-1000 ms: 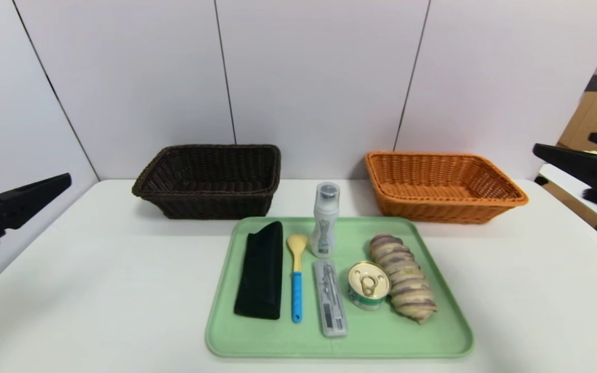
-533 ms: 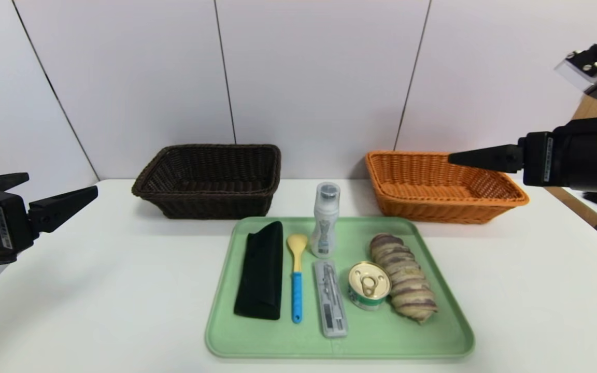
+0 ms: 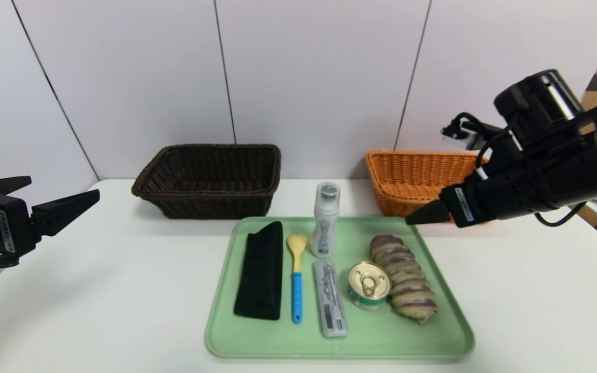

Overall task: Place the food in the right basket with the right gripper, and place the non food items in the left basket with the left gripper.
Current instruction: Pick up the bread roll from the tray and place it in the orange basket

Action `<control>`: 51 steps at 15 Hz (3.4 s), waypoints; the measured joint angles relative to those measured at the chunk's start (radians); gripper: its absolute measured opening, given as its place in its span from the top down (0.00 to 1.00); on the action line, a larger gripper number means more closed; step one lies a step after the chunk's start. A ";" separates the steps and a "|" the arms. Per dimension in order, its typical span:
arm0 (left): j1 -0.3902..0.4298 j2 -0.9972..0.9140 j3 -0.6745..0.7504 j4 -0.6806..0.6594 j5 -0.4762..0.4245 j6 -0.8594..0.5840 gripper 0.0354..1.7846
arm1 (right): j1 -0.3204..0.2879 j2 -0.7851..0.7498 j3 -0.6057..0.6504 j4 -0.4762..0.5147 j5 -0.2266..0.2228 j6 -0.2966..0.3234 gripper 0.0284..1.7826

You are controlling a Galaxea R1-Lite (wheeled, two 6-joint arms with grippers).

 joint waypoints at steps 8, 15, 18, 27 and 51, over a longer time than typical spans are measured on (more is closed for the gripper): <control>0.000 -0.041 0.063 -0.006 0.004 -0.003 0.06 | 0.053 0.160 -0.008 -0.010 -0.009 0.026 0.04; -0.001 -0.109 0.147 -0.008 0.004 -0.006 0.06 | 0.061 0.214 0.015 -0.049 -0.010 0.049 0.04; -0.001 -0.129 0.163 -0.008 0.004 -0.005 0.06 | 0.072 0.242 0.035 -0.131 -0.027 0.050 0.04; 0.000 -0.167 0.167 -0.006 0.003 -0.001 0.06 | 0.089 0.292 0.077 -0.222 -0.067 0.064 0.17; 0.000 -0.183 0.169 -0.006 0.001 -0.015 0.06 | -0.056 -0.069 0.008 -0.533 -0.037 -0.079 0.92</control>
